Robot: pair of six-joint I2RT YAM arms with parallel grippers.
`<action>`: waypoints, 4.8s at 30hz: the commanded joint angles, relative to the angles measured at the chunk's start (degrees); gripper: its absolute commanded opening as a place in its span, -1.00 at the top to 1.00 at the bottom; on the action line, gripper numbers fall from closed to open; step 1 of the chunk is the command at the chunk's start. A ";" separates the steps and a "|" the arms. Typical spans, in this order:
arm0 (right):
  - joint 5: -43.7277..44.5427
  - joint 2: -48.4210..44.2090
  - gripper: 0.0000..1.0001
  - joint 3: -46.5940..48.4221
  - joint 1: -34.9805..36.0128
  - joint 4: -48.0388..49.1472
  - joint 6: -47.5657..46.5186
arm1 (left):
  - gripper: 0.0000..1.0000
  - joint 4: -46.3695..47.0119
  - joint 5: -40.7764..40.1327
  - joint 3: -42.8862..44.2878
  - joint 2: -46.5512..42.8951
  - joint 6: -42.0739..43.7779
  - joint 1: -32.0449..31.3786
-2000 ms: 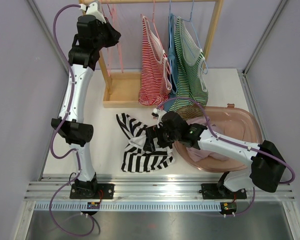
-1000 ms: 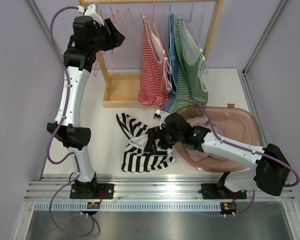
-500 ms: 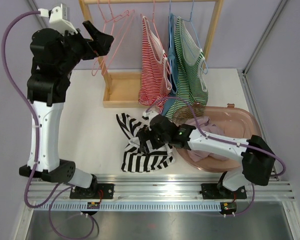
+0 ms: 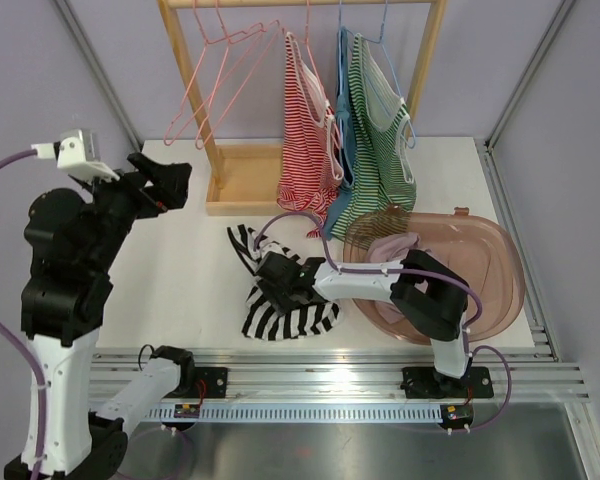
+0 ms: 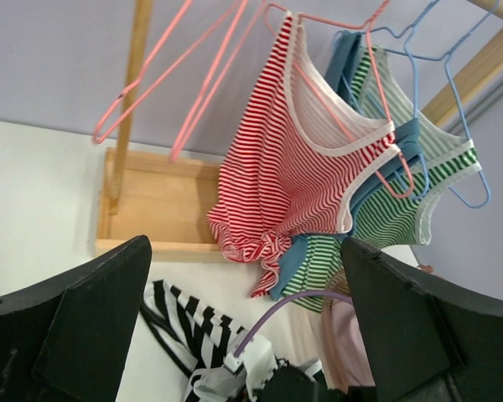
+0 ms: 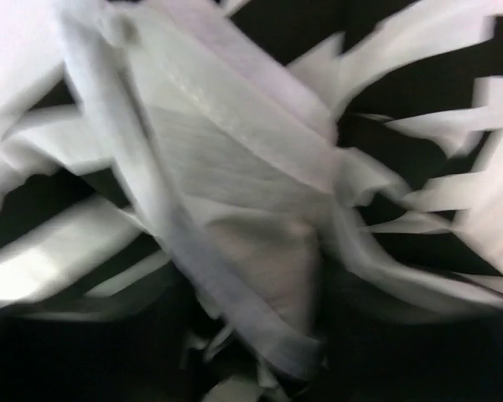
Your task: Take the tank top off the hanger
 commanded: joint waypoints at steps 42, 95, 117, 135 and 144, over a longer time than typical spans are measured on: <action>28.84 -45.38 0.27 -4.23 -31.65 -43.49 11.73 | -0.98 10.22 13.97 -5.24 -5.73 -2.77 -0.12; -24.60 -81.31 -0.99 -10.66 -31.93 -17.82 6.98 | -0.11 15.23 -25.05 55.06 67.05 5.14 -20.51; -24.95 -79.47 -0.99 -9.95 -31.93 -15.89 6.19 | 1.00 15.14 -15.47 54.89 61.08 8.04 -14.88; -21.88 -76.04 -0.99 -7.15 -31.93 -13.17 5.49 | 1.00 6.98 -8.45 50.59 44.31 9.71 -14.18; -24.33 -71.74 -0.99 -6.17 -31.93 -5.81 6.89 | 1.00 0.55 2.71 36.02 27.88 7.25 -14.36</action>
